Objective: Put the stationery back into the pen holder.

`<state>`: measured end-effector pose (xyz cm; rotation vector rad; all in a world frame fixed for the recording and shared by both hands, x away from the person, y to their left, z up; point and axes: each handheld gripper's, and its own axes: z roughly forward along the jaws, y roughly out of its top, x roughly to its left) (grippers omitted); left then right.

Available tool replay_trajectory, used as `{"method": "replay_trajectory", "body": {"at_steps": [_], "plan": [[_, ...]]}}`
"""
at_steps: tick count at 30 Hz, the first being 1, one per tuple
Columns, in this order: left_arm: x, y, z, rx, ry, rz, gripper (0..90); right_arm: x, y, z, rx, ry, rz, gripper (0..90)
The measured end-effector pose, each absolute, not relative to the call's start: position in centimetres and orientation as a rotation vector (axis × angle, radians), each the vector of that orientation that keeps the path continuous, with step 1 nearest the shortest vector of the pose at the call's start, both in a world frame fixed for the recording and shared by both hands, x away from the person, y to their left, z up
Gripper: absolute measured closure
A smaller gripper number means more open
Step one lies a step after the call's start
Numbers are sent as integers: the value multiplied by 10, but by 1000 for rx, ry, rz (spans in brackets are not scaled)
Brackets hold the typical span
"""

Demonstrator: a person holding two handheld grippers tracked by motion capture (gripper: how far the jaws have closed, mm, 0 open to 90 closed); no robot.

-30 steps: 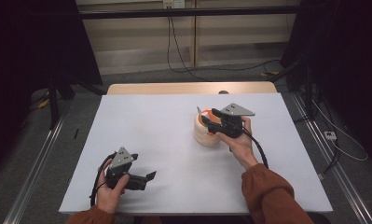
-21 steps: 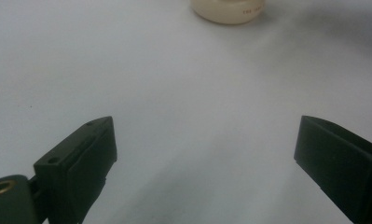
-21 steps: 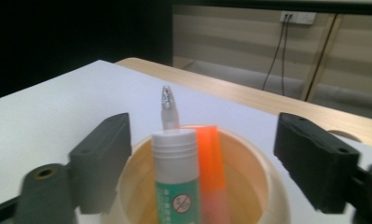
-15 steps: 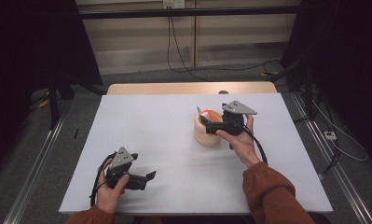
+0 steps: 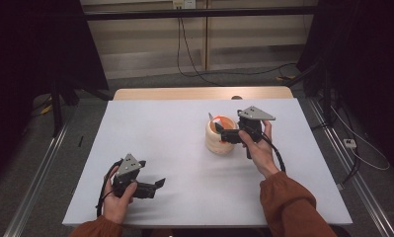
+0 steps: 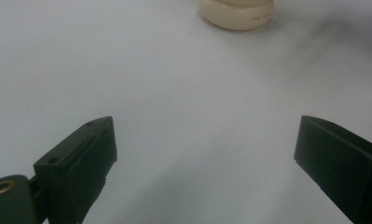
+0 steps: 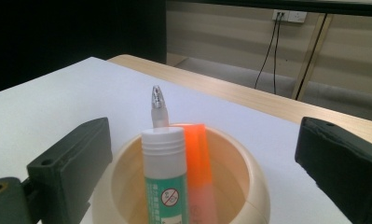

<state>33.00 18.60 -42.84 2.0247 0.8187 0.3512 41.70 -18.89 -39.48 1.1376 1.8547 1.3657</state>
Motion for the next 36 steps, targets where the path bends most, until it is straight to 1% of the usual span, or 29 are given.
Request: {"method": "replay_trajectory", "body": {"at_steps": [13, 25, 36], "plan": [[331, 191, -427, 1993, 842, 363, 55, 407, -192, -393, 1134, 1916, 1353, 33], [332, 194, -425, 1978, 848, 377, 53, 388, -202, -397, 1123, 1928, 1350, 34], [330, 191, -422, 1968, 832, 388, 53, 370, -217, -408, 1140, 1977, 1316, 34]]}}
